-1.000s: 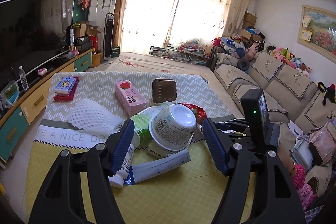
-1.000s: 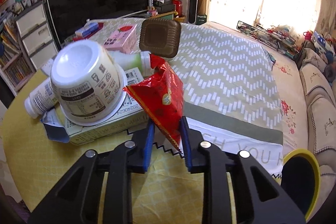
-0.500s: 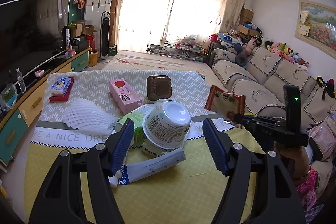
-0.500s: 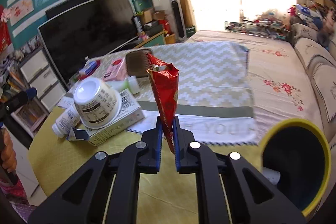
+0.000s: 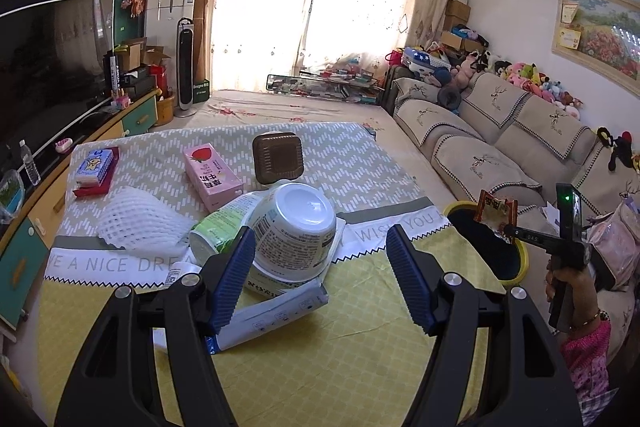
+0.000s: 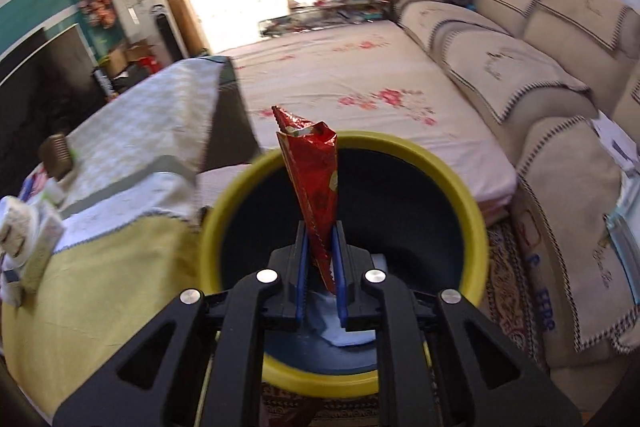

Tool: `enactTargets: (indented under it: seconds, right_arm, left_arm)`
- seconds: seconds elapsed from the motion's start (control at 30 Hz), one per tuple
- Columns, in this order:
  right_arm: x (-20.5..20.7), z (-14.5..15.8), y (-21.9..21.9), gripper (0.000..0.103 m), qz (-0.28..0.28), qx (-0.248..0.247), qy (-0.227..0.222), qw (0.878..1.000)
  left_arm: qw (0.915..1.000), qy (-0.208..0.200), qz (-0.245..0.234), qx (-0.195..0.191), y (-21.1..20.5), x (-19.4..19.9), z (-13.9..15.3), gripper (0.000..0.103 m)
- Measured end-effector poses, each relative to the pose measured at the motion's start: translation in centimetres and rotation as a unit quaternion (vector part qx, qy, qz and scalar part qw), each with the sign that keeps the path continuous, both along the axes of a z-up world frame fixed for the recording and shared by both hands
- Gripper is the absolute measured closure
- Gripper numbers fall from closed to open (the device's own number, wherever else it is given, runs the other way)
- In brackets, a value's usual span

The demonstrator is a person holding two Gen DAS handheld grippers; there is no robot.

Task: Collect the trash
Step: 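Carry the red wrapper over the bin and open the right gripper, then grasp the upturned white bowl with the left gripper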

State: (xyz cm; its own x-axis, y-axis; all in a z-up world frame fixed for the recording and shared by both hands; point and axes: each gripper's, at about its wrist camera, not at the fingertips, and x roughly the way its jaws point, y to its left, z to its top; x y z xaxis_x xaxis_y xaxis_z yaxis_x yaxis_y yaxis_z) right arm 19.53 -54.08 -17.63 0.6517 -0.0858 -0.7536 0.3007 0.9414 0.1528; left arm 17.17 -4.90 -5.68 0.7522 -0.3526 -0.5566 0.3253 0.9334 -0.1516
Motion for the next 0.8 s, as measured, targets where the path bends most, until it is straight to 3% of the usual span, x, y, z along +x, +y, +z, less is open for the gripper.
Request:
enactTargets:
  seconds: [0.03,0.1,0.13,0.33,0.8]
  right_arm:
    - [0.0,-0.4,-0.6,0.082,-0.014,-0.008,0.005,1.0]
    - [-0.4,-0.9,-1.5,0.065,-0.045,-0.025,0.01,0.999]
    - [-0.7,-1.0,-1.9,0.064,-0.053,-0.028,0.01,0.998]
    - [-1.3,-0.8,-1.9,0.06,-0.054,-0.022,0.002,0.998]
    - [-0.6,-0.2,0.7,0.057,-0.019,-0.003,-0.006,1.0]
  left_arm:
    - [1.0,0.002,-0.002,0.002,-0.3,0.1,-0.1,0.035]
    - [1.0,0.004,-0.005,0.007,-0.7,0.2,-0.3,0.034]
    - [0.9999,0.006,-0.006,0.011,-0.9,0.4,-0.5,0.032]
    - [0.9993,0.019,-0.014,0.03,-1.6,1.6,-1.7,0.031]
    - [0.9927,0.028,-0.03,0.114,-3.8,6.6,-4.1,0.029]
